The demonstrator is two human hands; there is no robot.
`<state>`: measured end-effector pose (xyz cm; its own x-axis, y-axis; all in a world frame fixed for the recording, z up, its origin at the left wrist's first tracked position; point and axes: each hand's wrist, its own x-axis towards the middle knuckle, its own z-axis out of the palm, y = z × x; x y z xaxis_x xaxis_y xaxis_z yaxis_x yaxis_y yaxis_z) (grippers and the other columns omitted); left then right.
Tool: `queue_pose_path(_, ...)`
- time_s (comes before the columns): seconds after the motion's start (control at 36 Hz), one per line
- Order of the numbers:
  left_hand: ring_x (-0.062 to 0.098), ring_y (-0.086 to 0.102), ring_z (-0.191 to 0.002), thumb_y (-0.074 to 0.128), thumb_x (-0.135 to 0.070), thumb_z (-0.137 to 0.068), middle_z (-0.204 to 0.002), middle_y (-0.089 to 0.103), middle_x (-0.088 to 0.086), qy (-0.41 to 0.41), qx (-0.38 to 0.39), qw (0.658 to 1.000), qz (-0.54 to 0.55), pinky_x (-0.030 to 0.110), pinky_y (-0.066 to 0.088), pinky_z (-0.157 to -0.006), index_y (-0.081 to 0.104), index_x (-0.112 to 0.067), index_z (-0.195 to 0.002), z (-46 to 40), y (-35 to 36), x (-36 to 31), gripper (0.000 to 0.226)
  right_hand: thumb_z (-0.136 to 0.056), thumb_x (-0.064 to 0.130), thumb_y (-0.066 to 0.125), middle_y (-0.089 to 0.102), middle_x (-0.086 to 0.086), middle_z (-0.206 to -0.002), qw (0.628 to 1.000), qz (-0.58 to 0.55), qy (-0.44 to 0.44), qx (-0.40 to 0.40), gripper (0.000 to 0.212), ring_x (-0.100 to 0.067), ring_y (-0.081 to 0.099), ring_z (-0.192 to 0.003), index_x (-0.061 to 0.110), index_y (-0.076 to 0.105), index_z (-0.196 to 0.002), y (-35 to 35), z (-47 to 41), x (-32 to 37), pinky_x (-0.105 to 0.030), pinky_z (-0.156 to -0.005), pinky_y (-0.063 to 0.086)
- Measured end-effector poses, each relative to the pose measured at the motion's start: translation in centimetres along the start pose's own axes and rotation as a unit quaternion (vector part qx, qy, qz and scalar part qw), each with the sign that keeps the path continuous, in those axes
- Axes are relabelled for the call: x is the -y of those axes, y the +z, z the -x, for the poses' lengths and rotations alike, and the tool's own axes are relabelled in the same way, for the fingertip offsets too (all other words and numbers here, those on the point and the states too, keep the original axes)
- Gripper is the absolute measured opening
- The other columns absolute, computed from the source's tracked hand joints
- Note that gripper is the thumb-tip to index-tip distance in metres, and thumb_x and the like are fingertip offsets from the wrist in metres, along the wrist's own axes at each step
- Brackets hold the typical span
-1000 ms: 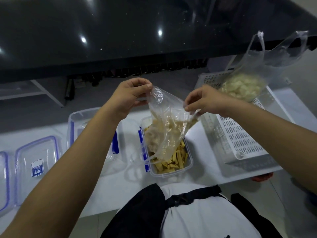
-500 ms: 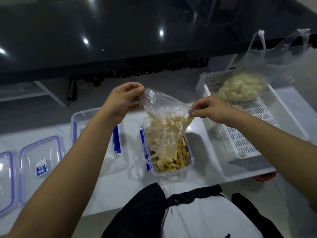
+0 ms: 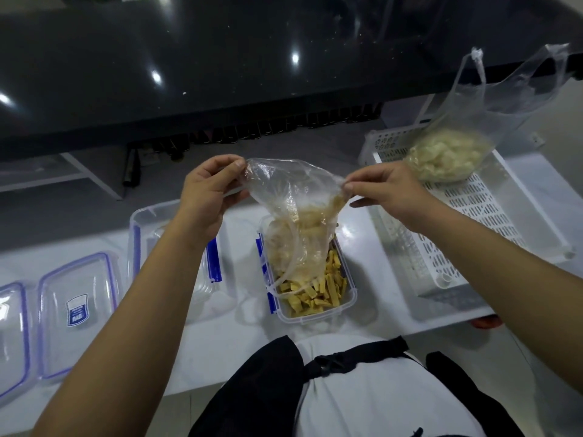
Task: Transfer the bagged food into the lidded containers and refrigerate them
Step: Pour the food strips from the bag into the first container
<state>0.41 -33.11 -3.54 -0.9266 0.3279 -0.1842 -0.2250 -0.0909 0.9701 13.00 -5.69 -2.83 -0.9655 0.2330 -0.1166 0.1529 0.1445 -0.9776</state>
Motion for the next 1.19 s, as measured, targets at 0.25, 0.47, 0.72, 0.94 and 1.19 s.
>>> queue_pose_path(0.25,0.013,0.072,-0.085,0.066,-0.017,-0.095,-0.089,0.075,-0.002,0.010,0.009,1.000,0.019,0.030,0.059,-0.074,0.076,-0.024,-0.091,0.5,-0.3,-0.3,0.013,-0.090,0.003,0.069,0.076,-0.009,-0.085,0.998,-0.010,-0.042,-0.037,0.011,-0.024,0.074,-0.081,0.010,0.076,-0.094,-0.5,-0.1,1.5,-0.036,-0.079,0.062)
queue_pose_path(0.47,0.012,0.072,-0.083,0.066,-0.015,-0.095,-0.087,0.075,-0.003,0.017,0.014,0.999,0.028,0.027,0.059,-0.070,0.075,-0.022,-0.091,0.9,0.0,-0.7,0.012,-0.091,0.000,0.066,0.076,-0.008,-0.082,0.995,-0.026,-0.073,-0.065,0.014,-0.025,0.074,-0.078,0.010,0.076,-0.094,0.3,0.6,1.9,-0.039,-0.080,0.062)
queue_pose_path(0.72,0.016,0.072,-0.086,0.067,-0.015,-0.094,-0.090,0.075,0.000,0.017,0.030,0.999,0.041,0.031,0.058,-0.073,0.075,-0.022,-0.091,1.0,0.4,-0.3,0.011,-0.091,0.001,0.066,0.075,-0.011,-0.080,0.997,-0.055,-0.042,-0.029,0.010,-0.026,0.073,-0.074,0.003,0.072,-0.099,-0.3,0.4,3.7,-0.038,-0.074,0.063)
queue_pose_path(0.94,0.017,0.073,-0.089,0.068,-0.015,-0.093,-0.092,0.076,0.001,0.016,0.041,0.999,0.026,0.030,0.058,-0.077,0.076,-0.023,-0.090,1.0,1.0,-0.1,0.012,-0.092,0.005,0.066,0.074,-0.009,-0.082,0.997,-0.079,-0.007,-0.020,0.010,-0.027,0.073,-0.078,0.011,0.074,-0.091,-0.6,0.4,2.4,-0.040,-0.075,0.062)
queue_pose_path(1.19,0.022,0.070,-0.102,0.071,-0.019,-0.089,-0.097,0.074,0.000,0.047,0.063,0.997,-0.005,0.048,0.057,-0.096,0.073,-0.019,-0.096,1.7,2.7,-1.8,0.007,-0.089,0.004,0.069,0.066,-0.001,-0.123,0.996,-0.079,-0.032,0.023,0.014,-0.018,0.070,-0.104,0.016,0.075,-0.086,1.0,0.5,3.1,-0.037,-0.079,0.060)
